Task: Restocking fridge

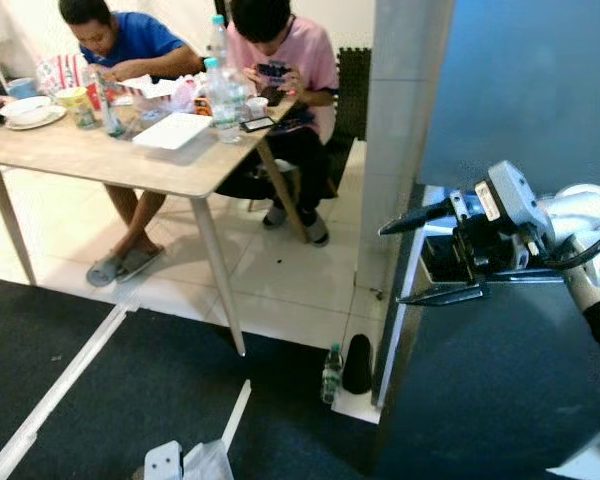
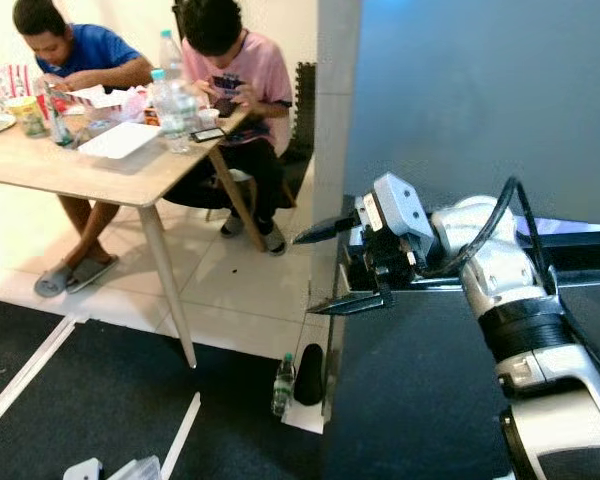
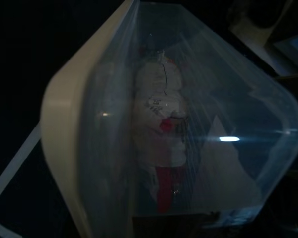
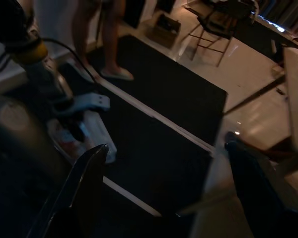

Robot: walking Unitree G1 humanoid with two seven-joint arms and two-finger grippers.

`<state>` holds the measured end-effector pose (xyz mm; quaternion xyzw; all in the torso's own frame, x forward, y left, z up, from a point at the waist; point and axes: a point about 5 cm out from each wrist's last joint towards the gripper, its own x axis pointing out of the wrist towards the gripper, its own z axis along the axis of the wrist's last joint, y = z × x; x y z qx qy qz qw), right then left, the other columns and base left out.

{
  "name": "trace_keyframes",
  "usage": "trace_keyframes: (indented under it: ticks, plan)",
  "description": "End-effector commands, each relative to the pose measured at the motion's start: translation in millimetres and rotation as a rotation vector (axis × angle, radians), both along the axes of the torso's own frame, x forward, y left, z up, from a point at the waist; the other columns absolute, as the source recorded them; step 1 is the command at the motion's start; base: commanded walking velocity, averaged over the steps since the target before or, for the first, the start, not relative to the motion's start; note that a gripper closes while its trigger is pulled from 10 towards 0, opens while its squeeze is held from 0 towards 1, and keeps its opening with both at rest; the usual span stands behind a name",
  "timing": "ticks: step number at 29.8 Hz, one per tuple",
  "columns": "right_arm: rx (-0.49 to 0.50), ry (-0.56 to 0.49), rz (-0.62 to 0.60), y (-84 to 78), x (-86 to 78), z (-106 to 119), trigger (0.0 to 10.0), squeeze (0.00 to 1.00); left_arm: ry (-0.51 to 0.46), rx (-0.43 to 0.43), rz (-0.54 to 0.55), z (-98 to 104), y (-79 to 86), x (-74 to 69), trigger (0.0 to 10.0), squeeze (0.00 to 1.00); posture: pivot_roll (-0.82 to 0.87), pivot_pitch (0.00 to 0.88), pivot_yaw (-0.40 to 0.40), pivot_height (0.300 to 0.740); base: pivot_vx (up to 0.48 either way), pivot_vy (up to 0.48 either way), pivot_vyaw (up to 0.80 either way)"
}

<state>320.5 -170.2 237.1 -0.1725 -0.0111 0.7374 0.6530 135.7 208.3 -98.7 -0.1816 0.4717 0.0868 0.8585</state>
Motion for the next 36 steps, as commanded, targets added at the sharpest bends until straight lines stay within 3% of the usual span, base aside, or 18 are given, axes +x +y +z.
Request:
trace_keyframes:
  ticks: [1, 3, 5, 7, 13, 14, 21, 22, 24, 26, 27, 28, 30, 31, 32, 34, 35, 36]
  plan:
    - [-0.027, 0.065, 0.043, 5.4, -10.3, -18.9, 10.0, 0.00, 0.022, -0.034, -0.001, -3.4, -8.4, -5.6, 10.0, 0.00, 0.01, 0.000, 0.022, 0.740, 0.000, 0.000, 0.00]
    - [-0.027, 0.065, 0.043, 5.4, -10.3, -18.9, 10.0, 0.00, 0.022, -0.034, -0.001, -3.4, -8.4, -5.6, 10.0, 0.00, 0.01, 0.000, 0.022, 0.740, 0.000, 0.000, 0.00]
    - [-0.100, 0.175, 0.037, 3.5, -21.2, -55.5, 10.0, 0.00, 0.022, -0.034, -0.001, -3.4, -8.2, -5.6, 10.0, 0.00, 0.01, 0.000, 0.022, 0.740, 0.000, 0.000, 0.00]
    - [-0.112, 0.224, -0.003, -2.4, -21.9, -70.3, 10.0, 0.00, 0.022, -0.034, -0.001, -3.4, -8.2, -5.6, 10.0, 0.00, 0.01, 0.000, 0.022, 0.740, 0.000, 0.000, 0.00]
    - [-0.069, 0.375, -0.094, -15.6, -34.0, -99.5, 10.0, 0.00, 0.022, -0.032, -0.003, -3.2, -7.0, -5.6, 10.0, 0.00, 0.00, 0.000, 0.027, 0.740, 0.000, 0.000, 0.00]
    - [-0.097, 0.429, -0.127, -18.6, -39.8, -115.8, 10.0, 0.00, 0.022, -0.031, -0.002, -3.1, -6.8, -5.5, 10.0, 0.00, 0.00, 0.000, 0.025, 0.740, 0.000, 0.000, 0.00]
    - [-0.177, 0.523, -0.206, -24.9, -50.1, -149.9, 10.0, 0.00, 0.021, -0.031, -0.002, -3.0, -7.0, -5.2, 10.0, 0.00, 0.00, 0.000, 0.023, 0.740, 0.000, 0.000, 0.00]
    - [-0.235, 0.599, -0.324, -32.3, -58.3, -179.2, 10.0, 0.00, 0.016, -0.028, 0.000, -2.5, -7.0, -3.5, 10.0, 0.00, 0.00, 0.000, 0.022, 0.740, 0.000, 0.000, 0.00]
    - [-0.235, 0.599, -0.324, -32.3, -58.3, -179.2, 10.0, 0.00, 0.016, -0.028, 0.000, -2.5, -7.0, -3.5, 10.0, 0.00, 0.00, 0.000, 0.022, 0.740, 0.000, 0.000, 0.00]
    - [-0.353, 0.759, -0.753, -55.3, -87.0, -243.6, 10.0, 0.00, 0.003, -0.009, 0.003, -0.6, -5.1, 1.6, 10.0, 0.00, 0.00, 0.000, 0.017, 0.740, 0.000, 0.000, 0.00]
    - [-0.353, 0.759, -0.753, -55.3, -87.0, -243.6, 10.0, 0.00, 0.003, -0.009, 0.003, -0.6, -5.1, 1.6, 10.0, 0.00, 0.00, 0.000, 0.017, 0.740, 0.000, 0.000, 0.00]
    - [-0.425, 0.780, -0.913, -63.9, -101.0, -263.0, 10.0, 0.00, 0.000, 0.001, 0.003, 0.2, -4.0, 3.4, 10.0, 0.00, 0.00, 0.000, 0.017, 0.740, 0.000, 0.000, 0.00]
    - [-0.425, 0.780, -0.913, -63.9, -101.0, -263.0, 10.0, 0.00, 0.000, 0.001, 0.003, 0.2, -4.0, 3.4, 10.0, 0.00, 0.00, 0.000, 0.017, 0.740, 0.000, 0.000, 0.00]
    - [-0.449, 0.808, -1.074, -71.2, -111.5, -275.6, 10.0, 0.00, -0.007, 0.008, 0.010, 1.3, -2.1, 5.7, 10.0, 0.00, -0.01, 0.000, 0.018, 0.740, 0.000, 0.000, 0.00]
    - [-0.449, 0.808, -1.074, -71.2, -111.5, -275.6, 10.0, 0.00, -0.007, 0.008, 0.010, 1.3, -2.1, 5.7, 10.0, 0.00, -0.01, 0.000, 0.018, 0.740, 0.000, 0.000, 0.00]
    - [-0.554, 0.861, -1.330, -83.7, -140.6, -298.3, 10.0, 0.00, -0.034, 0.029, 0.025, 5.5, 3.3, 14.5, 10.0, 0.00, 0.00, 0.000, 0.022, 0.740, 0.000, 0.000, 0.00]
    - [-0.554, 0.861, -1.330, -83.7, -140.6, -298.3, 10.0, 0.00, -0.034, 0.029, 0.025, 5.5, 3.3, 14.5, 10.0, 0.00, 0.00, 0.000, 0.022, 0.740, 0.000, 0.000, 0.00]
    - [-0.604, 0.881, -1.412, -86.4, -154.9, -306.9, 10.0, 0.00, -0.050, 0.039, 0.035, 8.2, 6.4, 19.9, 10.0, 0.00, -0.01, 0.000, 0.025, 0.740, 0.000, 0.000, 0.00]
